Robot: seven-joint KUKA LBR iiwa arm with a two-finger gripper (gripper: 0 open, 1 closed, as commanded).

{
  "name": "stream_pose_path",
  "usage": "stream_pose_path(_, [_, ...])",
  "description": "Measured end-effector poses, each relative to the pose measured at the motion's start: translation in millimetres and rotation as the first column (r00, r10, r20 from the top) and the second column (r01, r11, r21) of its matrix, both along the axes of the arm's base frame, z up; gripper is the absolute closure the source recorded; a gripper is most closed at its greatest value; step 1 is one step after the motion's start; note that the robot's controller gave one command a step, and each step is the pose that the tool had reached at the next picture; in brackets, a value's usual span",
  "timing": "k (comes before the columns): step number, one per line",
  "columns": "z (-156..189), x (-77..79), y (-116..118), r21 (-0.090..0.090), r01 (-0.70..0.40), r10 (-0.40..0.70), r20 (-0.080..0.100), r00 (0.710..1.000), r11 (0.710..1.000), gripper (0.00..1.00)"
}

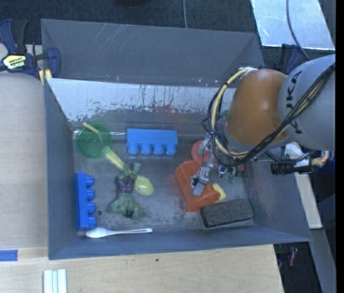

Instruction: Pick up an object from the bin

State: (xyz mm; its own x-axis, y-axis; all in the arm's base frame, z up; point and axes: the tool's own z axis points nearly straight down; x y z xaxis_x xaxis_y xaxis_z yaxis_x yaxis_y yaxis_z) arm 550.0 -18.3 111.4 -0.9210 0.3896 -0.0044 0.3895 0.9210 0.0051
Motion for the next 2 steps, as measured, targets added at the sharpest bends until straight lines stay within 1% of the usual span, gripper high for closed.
stream_pose_path(1, [-6, 3.7, -34, -0.001, 0.013, -0.013, 0.014, 1.0, 1.0, 0.0])
stream_pose_path(2, [-15, 34.9, -38, -0.007, -0.223, 0.223, 0.015, 0.975, 0.975, 0.0])
